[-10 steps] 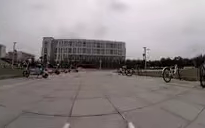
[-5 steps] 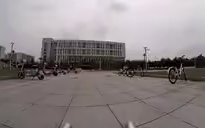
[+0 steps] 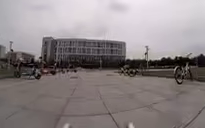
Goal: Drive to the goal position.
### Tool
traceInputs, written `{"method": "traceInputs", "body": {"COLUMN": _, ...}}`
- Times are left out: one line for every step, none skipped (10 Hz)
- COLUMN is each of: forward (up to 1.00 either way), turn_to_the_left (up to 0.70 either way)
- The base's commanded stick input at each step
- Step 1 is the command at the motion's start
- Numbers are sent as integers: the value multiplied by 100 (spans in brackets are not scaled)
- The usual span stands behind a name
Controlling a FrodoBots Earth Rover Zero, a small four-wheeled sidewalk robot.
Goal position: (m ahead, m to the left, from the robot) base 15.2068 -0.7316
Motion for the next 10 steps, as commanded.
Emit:
{"method": "traceInputs", "body": {"forward": 85, "turn_to_the_left": 0}}
{"method": "traceInputs", "body": {"forward": 85, "turn_to_the_left": 0}}
{"method": "traceInputs", "body": {"forward": 85, "turn_to_the_left": 0}}
{"method": "traceInputs", "body": {"forward": 85, "turn_to_the_left": 0}}
{"method": "traceInputs", "body": {"forward": 85, "turn_to_the_left": 0}}
{"method": "traceInputs", "body": {"forward": 85, "turn_to_the_left": 0}}
{"method": "traceInputs", "body": {"forward": 85, "turn_to_the_left": 0}}
{"method": "traceInputs", "body": {"forward": 85, "turn_to_the_left": 0}}
{"method": "traceInputs", "body": {"forward": 85, "turn_to_the_left": 0}}
{"method": "traceInputs", "body": {"forward": 85, "turn_to_the_left": 0}}
